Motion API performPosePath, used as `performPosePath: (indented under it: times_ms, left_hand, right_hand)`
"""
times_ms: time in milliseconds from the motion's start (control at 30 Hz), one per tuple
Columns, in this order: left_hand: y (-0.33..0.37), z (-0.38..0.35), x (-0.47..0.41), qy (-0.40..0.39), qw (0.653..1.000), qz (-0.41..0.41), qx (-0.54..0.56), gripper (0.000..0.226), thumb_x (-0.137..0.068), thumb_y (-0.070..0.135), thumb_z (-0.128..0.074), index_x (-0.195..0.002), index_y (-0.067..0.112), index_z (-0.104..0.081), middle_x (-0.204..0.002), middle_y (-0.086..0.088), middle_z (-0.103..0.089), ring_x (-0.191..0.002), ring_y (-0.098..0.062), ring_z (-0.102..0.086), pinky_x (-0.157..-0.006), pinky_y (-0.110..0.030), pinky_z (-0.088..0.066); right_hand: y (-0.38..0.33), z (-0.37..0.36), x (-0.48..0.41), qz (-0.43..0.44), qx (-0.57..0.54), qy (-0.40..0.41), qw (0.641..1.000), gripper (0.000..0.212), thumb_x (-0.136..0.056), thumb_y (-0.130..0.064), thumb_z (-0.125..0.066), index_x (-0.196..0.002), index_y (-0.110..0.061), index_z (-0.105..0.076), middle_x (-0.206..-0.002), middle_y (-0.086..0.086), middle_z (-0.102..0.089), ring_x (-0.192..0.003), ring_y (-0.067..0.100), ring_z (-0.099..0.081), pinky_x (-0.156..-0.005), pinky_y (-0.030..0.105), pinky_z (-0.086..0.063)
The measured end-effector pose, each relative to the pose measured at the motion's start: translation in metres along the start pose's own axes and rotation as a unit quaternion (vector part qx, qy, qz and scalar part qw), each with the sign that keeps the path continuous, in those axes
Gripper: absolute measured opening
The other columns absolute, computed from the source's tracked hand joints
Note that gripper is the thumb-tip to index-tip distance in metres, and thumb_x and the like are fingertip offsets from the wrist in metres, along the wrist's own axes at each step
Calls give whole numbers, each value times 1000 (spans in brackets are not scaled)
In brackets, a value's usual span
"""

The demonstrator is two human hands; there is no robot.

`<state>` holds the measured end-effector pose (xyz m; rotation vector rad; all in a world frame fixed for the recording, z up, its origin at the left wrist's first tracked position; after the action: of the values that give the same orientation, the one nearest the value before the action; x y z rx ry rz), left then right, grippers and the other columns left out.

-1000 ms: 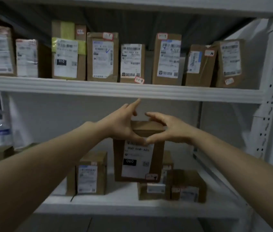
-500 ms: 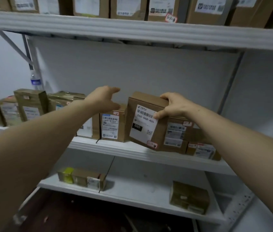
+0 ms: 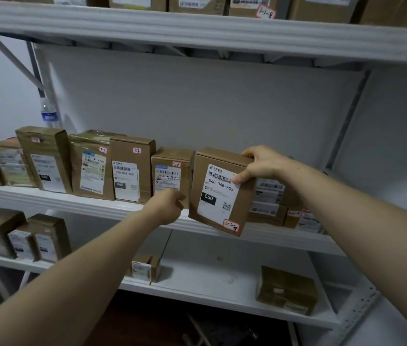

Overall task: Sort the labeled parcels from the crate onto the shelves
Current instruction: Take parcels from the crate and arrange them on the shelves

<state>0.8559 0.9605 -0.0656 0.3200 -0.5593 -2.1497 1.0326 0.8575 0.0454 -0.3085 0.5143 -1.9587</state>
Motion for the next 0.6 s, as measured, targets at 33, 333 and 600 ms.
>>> performPosePath:
  times_ms: [33, 333, 600]
  left_hand:
    - [0, -3, 0, -5, 1000, -1, 2, 45, -92, 4, -47, -137, 12, -49, -131, -8, -57, -121, -25, -51, -102, -37, -45]
    - [6, -14, 3, -21, 999, -42, 9, 34, -87, 4, -50, -112, 19, -68, -111, -5, -66, -104, -24, -58, -92, -39, -51]
    - [20, -12, 7, -18, 998, -65, 20, 29, -87, 2, -52, -105, 15, -70, -105, -5, -68, -101, -24, -59, -88, -33, -50]
  right_hand:
    - [2, -1, 0, -4, -5, -2, 1000, 85, -72, -27, -82, -143, -11, -39, -139, 7, -49, -127, 24, -47, -102, 33, -37]
    - [11, -3, 5, -27, -15, -7, 1000, 87, -73, -30, -81, -145, -11, -36, -145, 6, -43, -132, 23, -41, -101, 28, -33]
    - [20, -1, 10, -34, -20, -10, 999, 85, -74, -31, -79, -144, -11, -37, -143, 5, -45, -131, 23, -43, -99, 28, -34]
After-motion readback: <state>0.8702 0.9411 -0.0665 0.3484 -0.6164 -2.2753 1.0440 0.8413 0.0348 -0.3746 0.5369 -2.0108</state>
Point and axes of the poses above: each hand's wrist, its own x-axis away from the middle knuckle, its own z-axis out of the back of the hand, y = z × x, the point moved 7 cm from there along -x, towards the middle knuckle
